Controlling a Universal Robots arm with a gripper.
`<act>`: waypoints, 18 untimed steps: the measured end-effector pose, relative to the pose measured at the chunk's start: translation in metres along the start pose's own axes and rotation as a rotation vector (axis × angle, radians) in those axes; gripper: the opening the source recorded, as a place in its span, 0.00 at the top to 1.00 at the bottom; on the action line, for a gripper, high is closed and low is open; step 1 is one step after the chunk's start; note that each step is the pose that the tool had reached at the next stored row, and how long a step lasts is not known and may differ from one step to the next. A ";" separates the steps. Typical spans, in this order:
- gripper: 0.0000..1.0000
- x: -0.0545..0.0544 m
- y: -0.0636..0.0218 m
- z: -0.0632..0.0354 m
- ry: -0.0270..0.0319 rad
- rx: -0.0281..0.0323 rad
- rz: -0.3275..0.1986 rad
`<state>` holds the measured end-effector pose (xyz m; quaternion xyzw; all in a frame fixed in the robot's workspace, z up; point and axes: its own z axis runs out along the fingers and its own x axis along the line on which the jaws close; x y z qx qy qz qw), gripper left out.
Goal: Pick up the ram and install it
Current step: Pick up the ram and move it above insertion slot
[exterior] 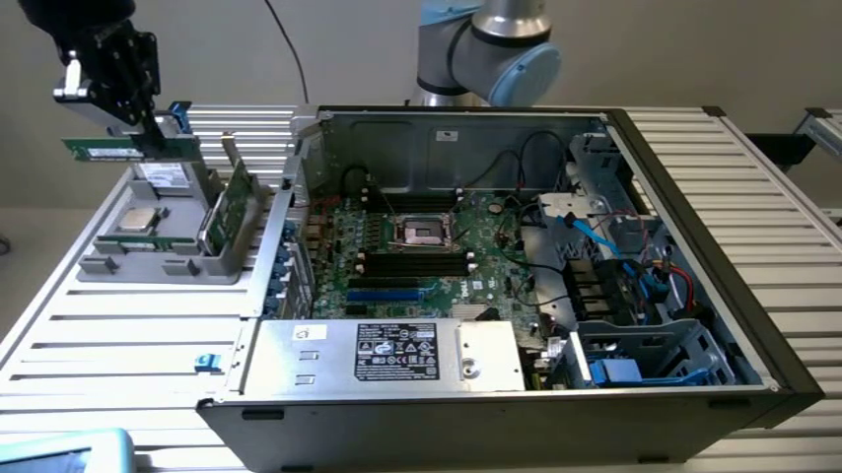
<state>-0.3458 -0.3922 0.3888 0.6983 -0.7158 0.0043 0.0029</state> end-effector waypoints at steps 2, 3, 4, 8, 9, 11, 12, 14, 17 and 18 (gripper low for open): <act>0.86 0.000 -0.0081 -0.0035 0.0000 0.0000 0.000; 0.86 0.000 -0.0125 -0.0052 0.0000 0.0000 0.000; 0.86 0.000 -0.0165 -0.0067 0.0000 -0.0001 0.000; 0.86 0.000 -0.0331 -0.0128 0.0000 -0.0003 0.000; 0.86 0.000 -0.0375 -0.0143 0.0000 -0.0005 0.000; 0.86 -0.001 -0.0465 -0.0165 0.0001 -0.0009 0.000; 0.86 -0.001 -0.0510 -0.0173 0.0000 -0.0012 0.000; 0.86 -0.001 -0.0601 -0.0187 0.0000 -0.0016 0.000; 0.86 -0.001 -0.0738 -0.0210 0.0001 -0.0025 0.000; 0.86 -0.001 -0.0785 -0.0217 0.0001 -0.0027 0.000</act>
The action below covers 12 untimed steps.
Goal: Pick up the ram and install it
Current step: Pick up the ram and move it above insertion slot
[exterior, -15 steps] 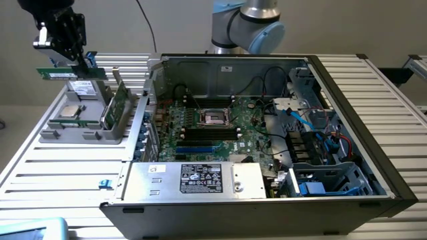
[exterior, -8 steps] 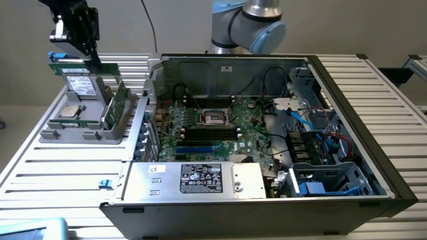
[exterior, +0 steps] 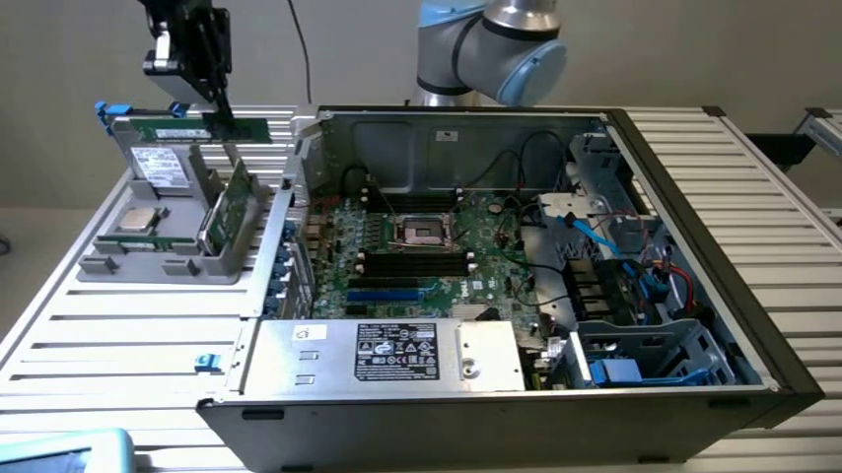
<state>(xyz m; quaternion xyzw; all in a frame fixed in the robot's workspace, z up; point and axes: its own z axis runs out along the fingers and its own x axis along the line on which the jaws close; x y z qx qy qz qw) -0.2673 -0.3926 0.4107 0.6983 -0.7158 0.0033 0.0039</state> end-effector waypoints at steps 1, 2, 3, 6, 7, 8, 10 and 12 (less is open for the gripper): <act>0.86 0.000 -0.0046 -0.0007 0.0001 -0.0004 0.000; 0.86 0.000 -0.0092 -0.0010 0.0000 -0.0006 0.000; 0.86 0.000 -0.0137 -0.0011 0.0001 -0.0010 0.000; 0.86 -0.001 -0.0271 -0.0011 0.0001 -0.0015 0.000; 0.86 -0.001 -0.0316 -0.0011 0.0000 -0.0017 0.000; 0.86 -0.001 -0.0361 -0.0011 0.0000 -0.0018 0.000; 0.86 -0.001 -0.0454 -0.0011 0.0002 -0.0026 0.000; 0.86 -0.001 -0.0545 -0.0011 0.0003 -0.0034 0.000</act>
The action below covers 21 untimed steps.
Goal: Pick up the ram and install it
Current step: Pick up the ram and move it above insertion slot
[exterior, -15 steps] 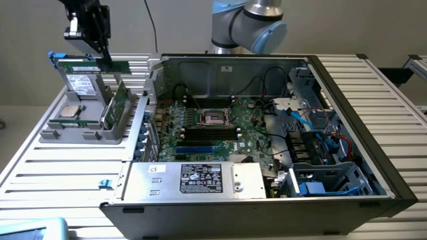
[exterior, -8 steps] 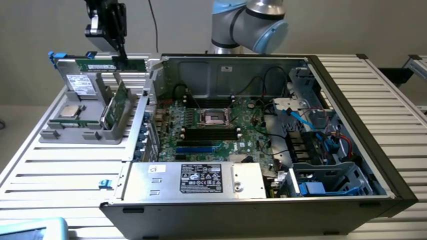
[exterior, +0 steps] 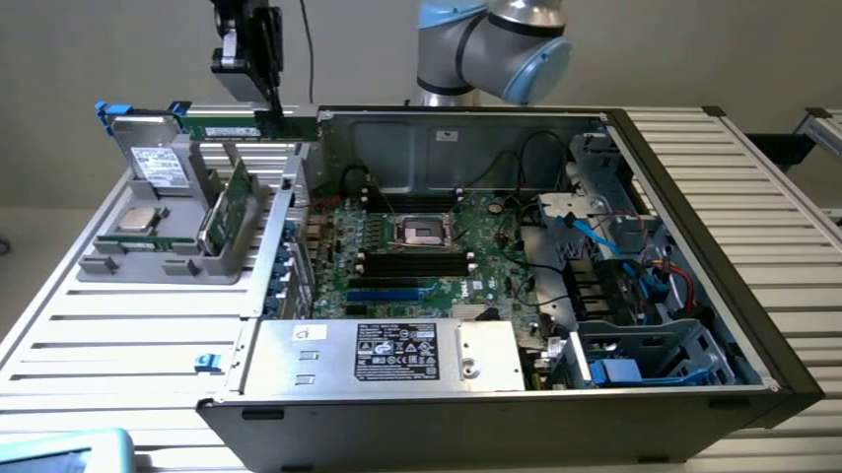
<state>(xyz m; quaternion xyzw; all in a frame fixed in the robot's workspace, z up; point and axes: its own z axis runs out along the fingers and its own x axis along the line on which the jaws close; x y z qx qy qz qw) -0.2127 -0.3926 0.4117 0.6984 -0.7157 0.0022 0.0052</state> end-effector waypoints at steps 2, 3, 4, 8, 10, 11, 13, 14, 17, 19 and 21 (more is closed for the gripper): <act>0.86 0.000 -0.0089 0.0000 0.0001 -0.0010 0.000; 0.86 0.000 -0.0135 -0.0001 0.0001 -0.0016 0.000; 0.86 0.000 -0.0180 -0.0001 0.0002 -0.0020 0.000; 0.86 -0.001 -0.0365 -0.0002 0.0003 -0.0023 0.000; 0.86 -0.001 -0.0454 -0.0001 0.0005 -0.0024 0.000; 0.86 -0.001 -0.0499 0.0000 0.0008 -0.0026 0.000; 0.86 -0.001 -0.0591 0.0003 0.0015 -0.0029 0.000; 0.86 -0.002 -0.0636 0.0005 0.0020 -0.0029 0.000; 0.86 -0.002 -0.0775 0.0017 0.0039 -0.0032 0.000; 0.86 -0.002 -0.0866 0.0034 0.0061 -0.0034 0.000; 0.86 -0.002 -0.0956 0.0057 0.0089 -0.0036 0.000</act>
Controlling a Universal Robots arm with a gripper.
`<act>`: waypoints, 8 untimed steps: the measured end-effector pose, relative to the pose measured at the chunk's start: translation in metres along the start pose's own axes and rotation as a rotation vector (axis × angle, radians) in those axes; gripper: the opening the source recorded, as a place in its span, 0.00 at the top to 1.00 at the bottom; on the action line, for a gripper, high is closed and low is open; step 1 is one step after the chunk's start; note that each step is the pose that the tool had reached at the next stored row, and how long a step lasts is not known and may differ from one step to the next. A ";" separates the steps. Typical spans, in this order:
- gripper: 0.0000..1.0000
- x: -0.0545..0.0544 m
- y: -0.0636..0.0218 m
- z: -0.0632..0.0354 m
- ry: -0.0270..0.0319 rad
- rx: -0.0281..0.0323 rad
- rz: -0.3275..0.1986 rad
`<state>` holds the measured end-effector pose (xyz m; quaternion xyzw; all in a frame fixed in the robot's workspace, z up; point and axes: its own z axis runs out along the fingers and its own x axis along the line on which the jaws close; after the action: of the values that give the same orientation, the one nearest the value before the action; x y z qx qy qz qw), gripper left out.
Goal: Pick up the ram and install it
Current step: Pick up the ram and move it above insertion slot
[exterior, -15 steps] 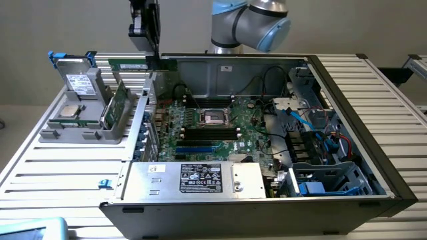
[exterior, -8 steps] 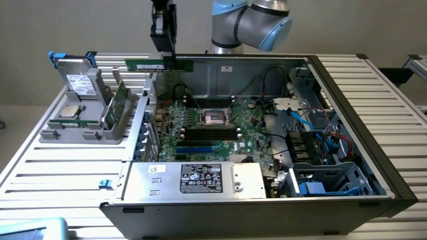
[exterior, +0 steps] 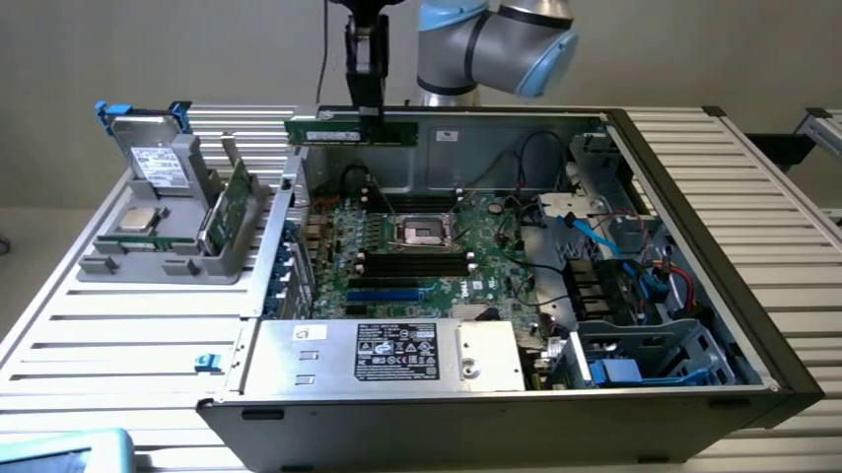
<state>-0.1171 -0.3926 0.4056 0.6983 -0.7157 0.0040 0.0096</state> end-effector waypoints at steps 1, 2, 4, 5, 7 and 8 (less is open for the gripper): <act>0.86 0.000 -0.0045 0.0011 0.0015 -0.0002 0.000; 0.86 0.000 -0.0090 0.0022 0.0028 -0.0003 0.000; 0.86 -0.001 -0.0180 0.0043 0.0056 -0.0007 0.000; 0.86 -0.001 -0.0229 0.0057 0.0069 -0.0007 0.000; 0.86 -0.002 -0.0319 0.0086 0.0088 -0.0006 0.000; 0.86 -0.003 -0.0364 0.0098 0.0095 -0.0007 0.000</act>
<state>-0.0807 -0.3904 0.3954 0.6983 -0.7157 0.0071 0.0133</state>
